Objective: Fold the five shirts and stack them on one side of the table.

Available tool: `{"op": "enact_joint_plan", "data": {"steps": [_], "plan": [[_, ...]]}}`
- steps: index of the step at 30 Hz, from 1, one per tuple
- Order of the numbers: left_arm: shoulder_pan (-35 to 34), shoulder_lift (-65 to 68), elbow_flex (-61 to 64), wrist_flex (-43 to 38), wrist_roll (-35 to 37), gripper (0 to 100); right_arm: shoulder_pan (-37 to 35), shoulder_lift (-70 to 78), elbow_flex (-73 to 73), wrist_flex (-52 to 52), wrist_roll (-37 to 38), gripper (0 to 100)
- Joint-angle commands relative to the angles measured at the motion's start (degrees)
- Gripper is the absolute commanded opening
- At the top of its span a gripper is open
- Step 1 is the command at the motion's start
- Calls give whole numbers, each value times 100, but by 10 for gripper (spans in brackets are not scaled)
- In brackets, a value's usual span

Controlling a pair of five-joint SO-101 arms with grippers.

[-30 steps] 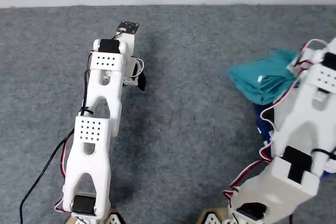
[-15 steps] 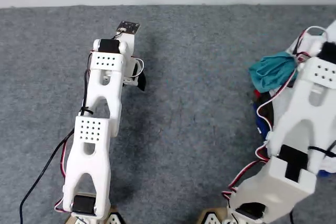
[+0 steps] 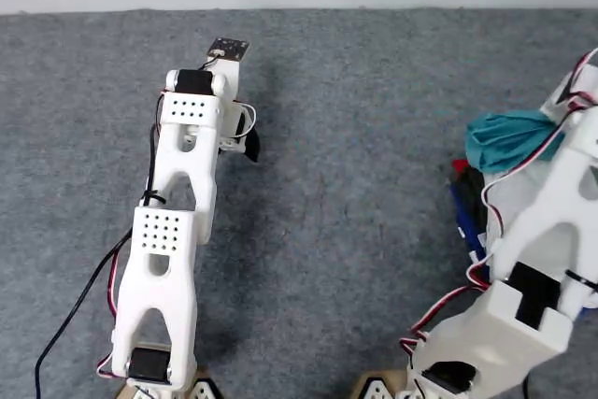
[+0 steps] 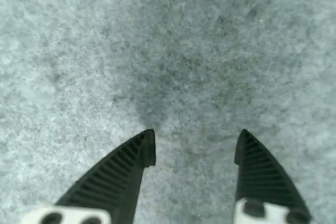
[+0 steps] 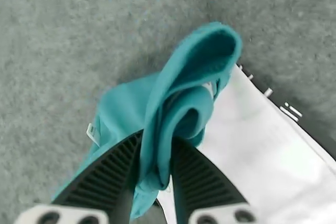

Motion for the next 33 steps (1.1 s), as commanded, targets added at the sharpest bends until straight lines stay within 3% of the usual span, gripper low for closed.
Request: {"op": "enact_joint_plan", "data": {"steps": [1,6,10,14,20,24,33], "plan": [[-35,-105,-22,114,9,247,75,-426,-325,321,264,9],[-35,-105,-22,114,9,247,119,-374,-325,426,527,9],[-18,-105,-22,114,9,247,-171,-426,-554,-136,712,9],[-9,-97,-22,114,9,247,-541,-374,-958,-558,686,9],[-26,-97,-13,114,9,247,-541,-426,-1055,-989,440,9],[-35,-97,-13,114,9,247,-338,-426,-1055,-259,404,9],[-26,-97,-13,114,9,247,822,-725,-1073,1130,563,9]]}}
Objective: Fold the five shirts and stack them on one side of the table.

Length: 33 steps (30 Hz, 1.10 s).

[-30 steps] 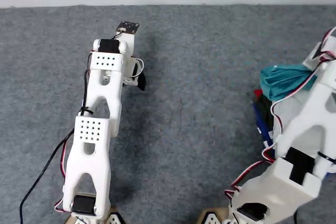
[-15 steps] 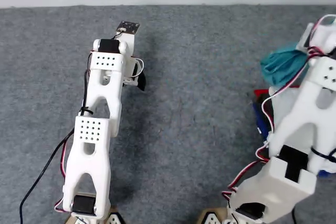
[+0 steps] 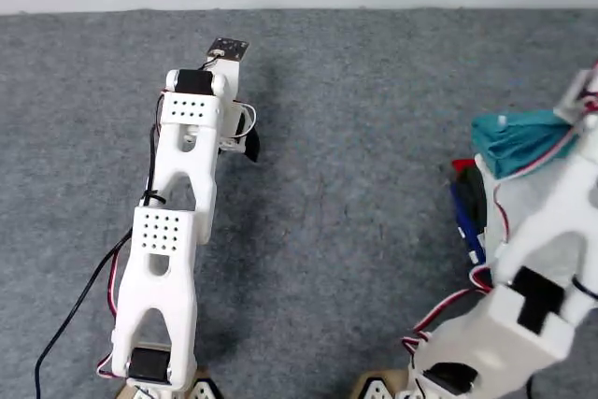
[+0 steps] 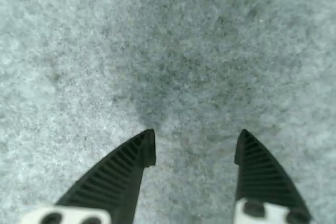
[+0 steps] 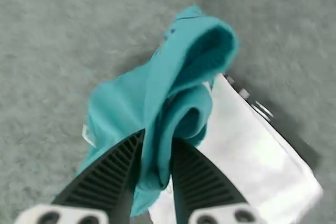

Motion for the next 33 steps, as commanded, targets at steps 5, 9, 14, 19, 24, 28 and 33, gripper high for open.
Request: {"op": "enact_joint_plan", "data": {"steps": [5,9,14,19,24,28,33], "plan": [[-9,-97,-13,114,9,247,1042,-479,554,303,695,9],[18,-97,-13,114,9,247,1279,-523,1864,4,1073,9],[9,-97,-4,114,9,247,1516,-532,3253,-602,1424,9],[-9,-97,-4,123,9,247,1903,-541,4044,-567,1705,9],[-18,-97,-4,123,9,247,2404,-655,4079,286,1934,17],[18,-88,-4,123,9,247,2765,-1411,4079,312,2136,97],[9,-88,-4,123,9,247,2949,-2571,4088,321,2127,184]]}}
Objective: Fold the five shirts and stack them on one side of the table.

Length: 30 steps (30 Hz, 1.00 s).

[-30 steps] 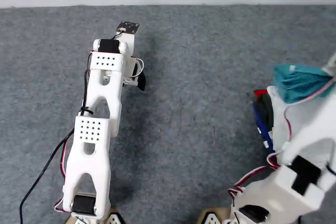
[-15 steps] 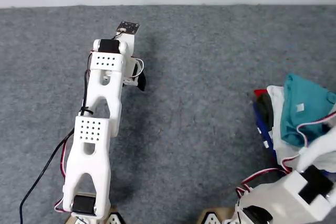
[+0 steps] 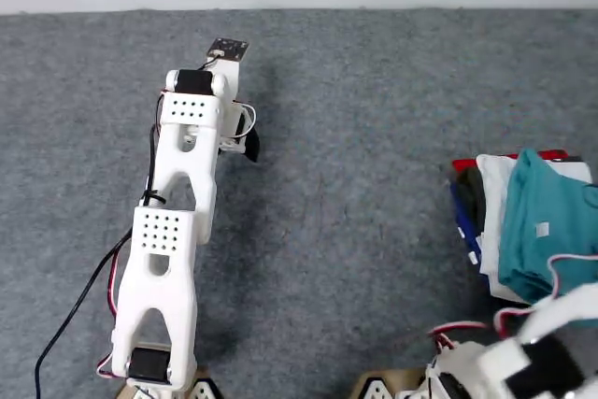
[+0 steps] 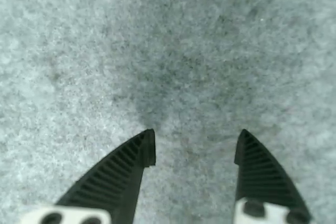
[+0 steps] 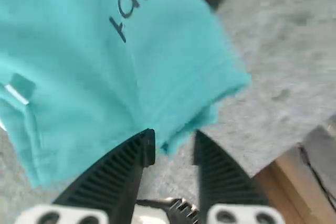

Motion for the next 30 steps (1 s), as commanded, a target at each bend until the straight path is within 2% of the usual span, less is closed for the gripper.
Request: {"op": "enact_joint_plan", "data": {"steps": [1,6,10,13,18,22,30], "plan": [[9,-88,-22,123,9,247,92,-954,-26,242,62,186],[9,-88,57,123,0,247,-145,-1684,-26,57,0,184],[18,-88,233,114,0,247,-813,-1455,580,-1200,-440,184],[-26,-97,259,114,0,247,-927,-1077,1310,-2000,-651,184],[-9,-97,251,114,0,247,-549,-769,2119,-2914,-624,184],[0,-97,251,114,0,247,-224,-673,2725,-3257,-563,184],[-9,-97,251,114,0,247,110,-1622,3200,-2721,-343,184]]}}
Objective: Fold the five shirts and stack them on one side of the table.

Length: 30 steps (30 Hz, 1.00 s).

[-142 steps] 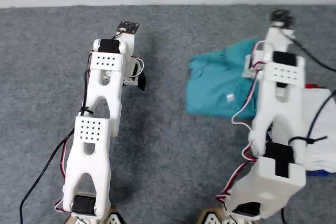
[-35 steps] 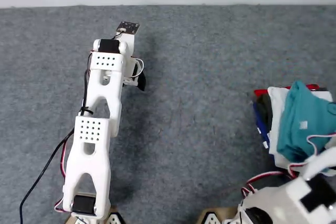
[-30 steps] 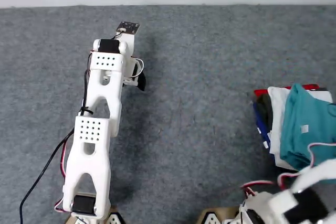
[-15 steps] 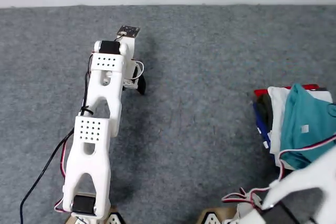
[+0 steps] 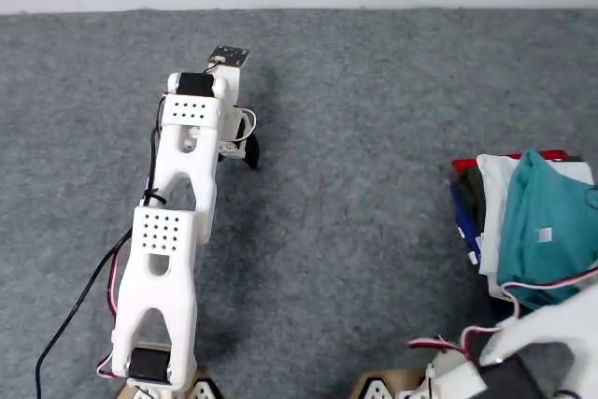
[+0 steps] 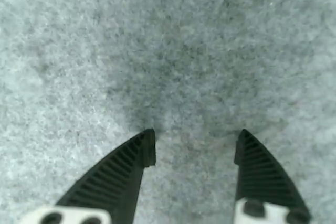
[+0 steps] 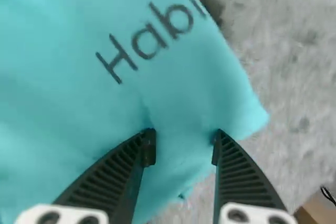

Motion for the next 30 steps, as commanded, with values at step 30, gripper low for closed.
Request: {"op": "enact_joint_plan", "data": {"steps": [30], "plan": [[-18,-97,-22,114,0,247,-3978,-1930,1187,163,70,184]]}}
